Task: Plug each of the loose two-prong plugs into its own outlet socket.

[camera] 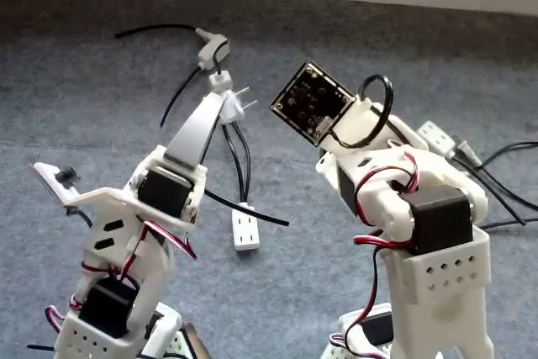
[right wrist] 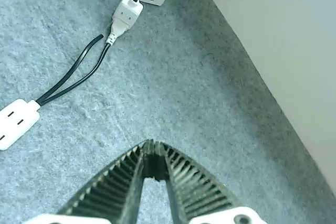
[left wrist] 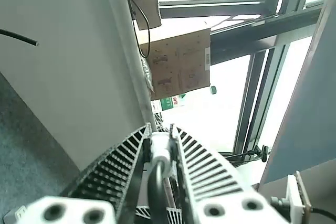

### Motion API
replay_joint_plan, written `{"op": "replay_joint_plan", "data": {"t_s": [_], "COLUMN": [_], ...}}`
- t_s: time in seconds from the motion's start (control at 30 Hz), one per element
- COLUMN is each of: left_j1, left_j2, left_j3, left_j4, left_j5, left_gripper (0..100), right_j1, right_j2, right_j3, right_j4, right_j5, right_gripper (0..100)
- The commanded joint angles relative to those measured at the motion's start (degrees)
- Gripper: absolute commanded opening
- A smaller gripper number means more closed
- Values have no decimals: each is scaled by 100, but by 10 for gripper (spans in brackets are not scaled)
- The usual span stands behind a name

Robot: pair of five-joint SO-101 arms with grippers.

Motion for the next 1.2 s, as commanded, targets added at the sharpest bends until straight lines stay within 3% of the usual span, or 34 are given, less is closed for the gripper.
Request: {"op": "replay_joint_plan", "data": {"t_s": [0.0, 0.23, 0.53, 0.83, 1.17], "left_j1": [444, 945, 1666, 1763, 2730], "left_j2": [-171, -171, -224, -233, -233], "left_j3": [84, 189, 426, 426, 593], "left_j4": [-123, -105, -123, -88, -114], "left_j5": [0, -378, -440, -440, -1187], "left_gripper": [6, 6, 6, 6, 6], "right_j1": [-286, -954, -936, -919, 101], "right_j2": [-136, -136, -127, -75, -119], "right_j3": [-31, -22, -22, -22, 840], "right_j4": [-119, -84, -127, -136, -1516], "right_j5": [35, 35, 26, 62, 35], "right_gripper": [8, 8, 8, 8, 8]}}
